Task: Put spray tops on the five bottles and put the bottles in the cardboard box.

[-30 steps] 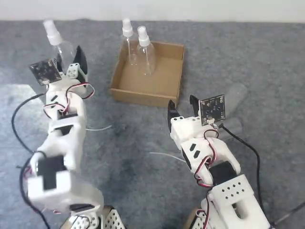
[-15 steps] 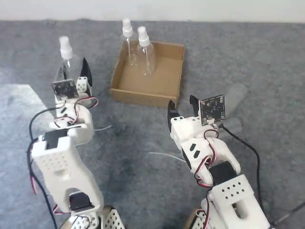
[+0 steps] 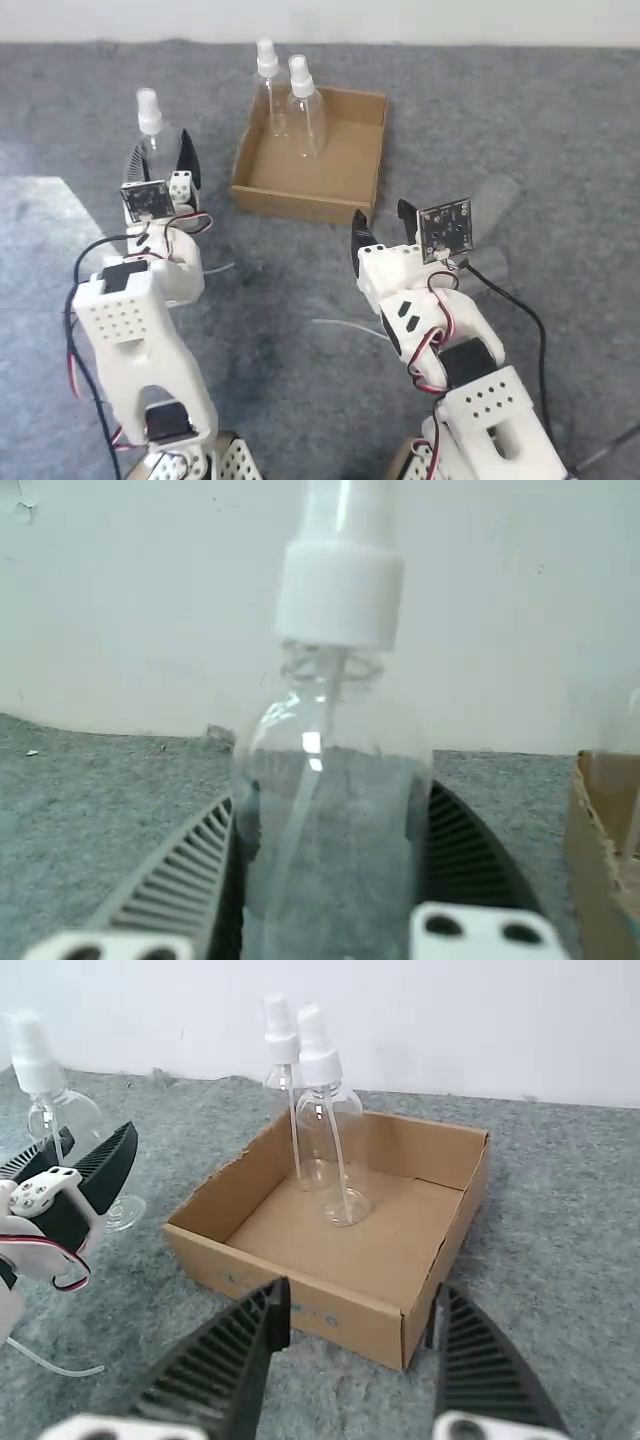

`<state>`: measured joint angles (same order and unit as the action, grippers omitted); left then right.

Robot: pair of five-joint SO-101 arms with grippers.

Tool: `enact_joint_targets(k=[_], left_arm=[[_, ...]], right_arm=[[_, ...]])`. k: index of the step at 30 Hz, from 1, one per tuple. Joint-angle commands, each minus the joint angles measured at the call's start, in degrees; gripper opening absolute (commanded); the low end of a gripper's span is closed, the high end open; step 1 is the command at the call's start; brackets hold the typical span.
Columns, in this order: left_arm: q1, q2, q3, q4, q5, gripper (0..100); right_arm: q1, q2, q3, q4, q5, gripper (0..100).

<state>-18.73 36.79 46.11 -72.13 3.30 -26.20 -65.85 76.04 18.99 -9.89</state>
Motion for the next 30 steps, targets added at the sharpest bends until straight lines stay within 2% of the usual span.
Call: enact_joint_targets(k=[1,4,6,14,19,30], left_arm=[[0.7,-0.6,-1.6,0.1,-2.3,17],[1.3,-0.7,-1.7,5.2,-2.5,24],[1.3,-1.1,-1.9,7.2,-2.3,26],[1.1,-1.2,-1.7,7.3,-2.5,26],[0.7,-1.2,-1.5,7.5,-2.5,33],[-0.3,-1.1,-1.3,7.5,-2.5,33]], right_arm=[[-0.1,0.5,-4.5,-1.5,-0.4,21.0],[-0.1,0.5,-4.5,-1.5,-0.4,21.0],[-0.1,0.5,-4.5,-1.5,-0.4,21.0],[-0.1,0.5,-4.5,-1.5,-0.4,21.0],[-0.1,0.5,-4.5,-1.5,-0.4,21.0],[-0.1,0.5,-4.5,-1.5,-0.4,21.1]])
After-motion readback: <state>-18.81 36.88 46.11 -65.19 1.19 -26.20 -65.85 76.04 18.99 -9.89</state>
